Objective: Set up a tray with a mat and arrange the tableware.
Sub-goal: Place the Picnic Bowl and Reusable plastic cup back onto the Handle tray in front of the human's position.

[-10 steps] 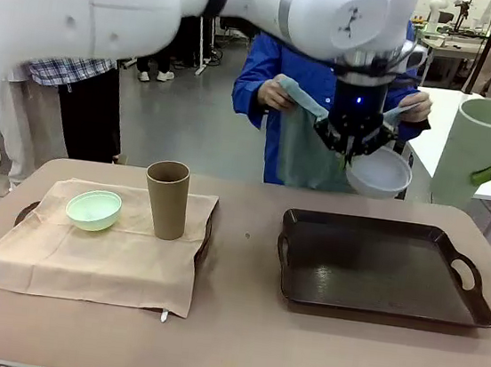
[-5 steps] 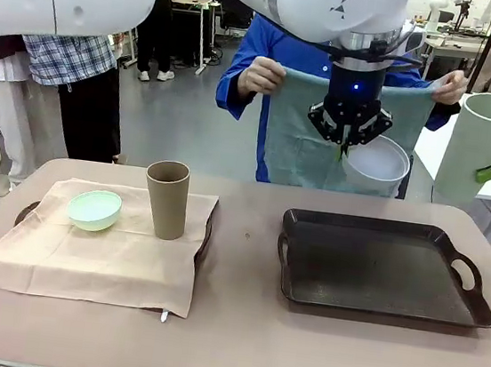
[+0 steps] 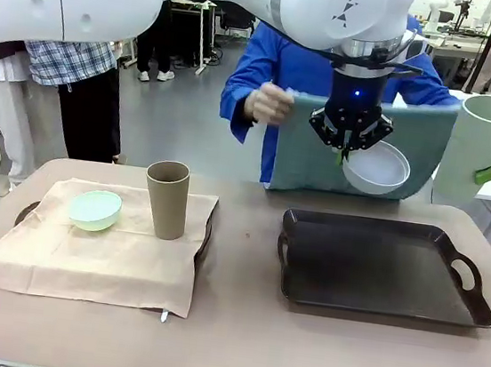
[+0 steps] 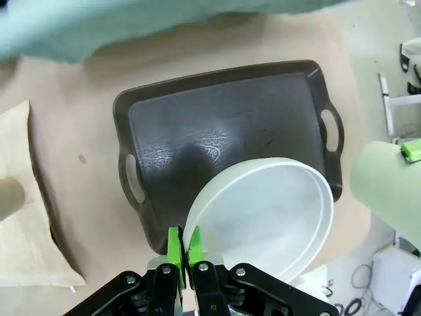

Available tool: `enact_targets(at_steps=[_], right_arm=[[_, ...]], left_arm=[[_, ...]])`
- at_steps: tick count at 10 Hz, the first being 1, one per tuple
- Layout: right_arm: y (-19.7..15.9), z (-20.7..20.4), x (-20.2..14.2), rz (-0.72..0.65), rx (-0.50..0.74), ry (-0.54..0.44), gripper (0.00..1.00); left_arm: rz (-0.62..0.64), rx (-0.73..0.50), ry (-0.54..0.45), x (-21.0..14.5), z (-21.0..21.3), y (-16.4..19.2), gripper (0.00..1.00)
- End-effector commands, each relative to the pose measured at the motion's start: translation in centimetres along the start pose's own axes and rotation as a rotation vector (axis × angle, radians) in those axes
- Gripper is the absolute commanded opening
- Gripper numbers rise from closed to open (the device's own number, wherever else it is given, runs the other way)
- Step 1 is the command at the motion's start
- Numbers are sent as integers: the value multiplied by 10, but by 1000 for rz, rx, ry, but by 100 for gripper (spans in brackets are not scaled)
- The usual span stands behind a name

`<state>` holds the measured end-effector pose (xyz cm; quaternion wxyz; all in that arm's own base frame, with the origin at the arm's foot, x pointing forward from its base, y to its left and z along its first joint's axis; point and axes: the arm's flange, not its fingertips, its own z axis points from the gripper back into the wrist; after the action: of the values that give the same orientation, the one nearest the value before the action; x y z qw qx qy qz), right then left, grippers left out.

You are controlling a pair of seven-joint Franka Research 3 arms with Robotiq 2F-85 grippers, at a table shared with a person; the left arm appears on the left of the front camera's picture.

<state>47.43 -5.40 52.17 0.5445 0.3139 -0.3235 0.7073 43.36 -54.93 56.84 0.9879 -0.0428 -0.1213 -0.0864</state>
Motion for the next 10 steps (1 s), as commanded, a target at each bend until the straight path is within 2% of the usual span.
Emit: enact_targets(at_steps=[1,10], right_arm=[[-2,-1,1,13,-5,4,23],[-2,-1,1,13,-5,4,23]], left_arm=[[-15,-6,-4,4,5,-2,0],[-15,-6,-4,4,5,-2,0]])
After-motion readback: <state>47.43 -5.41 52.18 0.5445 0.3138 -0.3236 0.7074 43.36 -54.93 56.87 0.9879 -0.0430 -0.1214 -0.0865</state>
